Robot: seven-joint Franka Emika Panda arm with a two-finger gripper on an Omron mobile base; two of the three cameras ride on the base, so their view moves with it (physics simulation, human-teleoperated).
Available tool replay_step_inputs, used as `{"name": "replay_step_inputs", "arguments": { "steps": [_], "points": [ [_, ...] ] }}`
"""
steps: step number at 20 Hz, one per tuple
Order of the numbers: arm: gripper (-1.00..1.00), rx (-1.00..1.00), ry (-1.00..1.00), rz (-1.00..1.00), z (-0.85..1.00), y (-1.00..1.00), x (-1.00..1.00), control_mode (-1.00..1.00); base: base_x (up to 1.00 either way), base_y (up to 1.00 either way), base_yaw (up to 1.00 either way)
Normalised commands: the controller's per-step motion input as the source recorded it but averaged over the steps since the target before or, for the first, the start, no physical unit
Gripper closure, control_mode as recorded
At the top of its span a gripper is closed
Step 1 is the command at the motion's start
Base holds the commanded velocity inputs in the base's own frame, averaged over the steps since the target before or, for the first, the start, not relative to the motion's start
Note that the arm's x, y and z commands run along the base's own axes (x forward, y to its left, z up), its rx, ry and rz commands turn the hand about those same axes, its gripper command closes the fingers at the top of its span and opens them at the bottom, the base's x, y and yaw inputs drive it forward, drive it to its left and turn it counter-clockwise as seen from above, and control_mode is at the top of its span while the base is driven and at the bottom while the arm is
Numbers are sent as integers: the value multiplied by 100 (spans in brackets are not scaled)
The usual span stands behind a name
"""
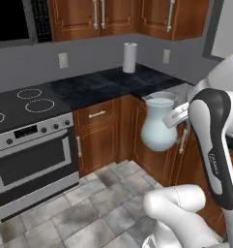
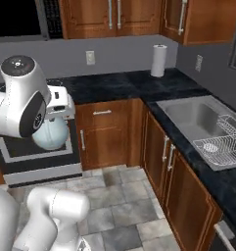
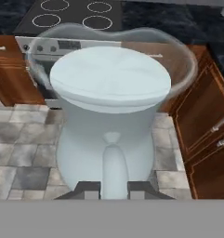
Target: Place the pitcher and cup on the dining counter for serving.
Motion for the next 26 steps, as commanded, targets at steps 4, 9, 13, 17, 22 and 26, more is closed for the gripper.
{"name": "replay_step_inputs", "arguments": {
  "steps": [4, 9, 13, 17, 22, 26],
  "points": [
    [100, 0, 0, 0, 0, 0, 0, 100, 0, 14, 78],
    [100, 0, 0, 0, 0, 0, 0, 100, 0, 15, 78],
    [100, 0, 0, 0, 0, 0, 0, 100, 6, 14, 79],
    [100, 0, 0, 0, 0, 0, 0, 100, 13, 17, 79],
    [100, 0, 0, 0, 0, 0, 0, 100, 22, 20, 78],
    [100, 0, 0, 0, 0, 0, 0, 100, 31, 28, 75]
  ]
}}
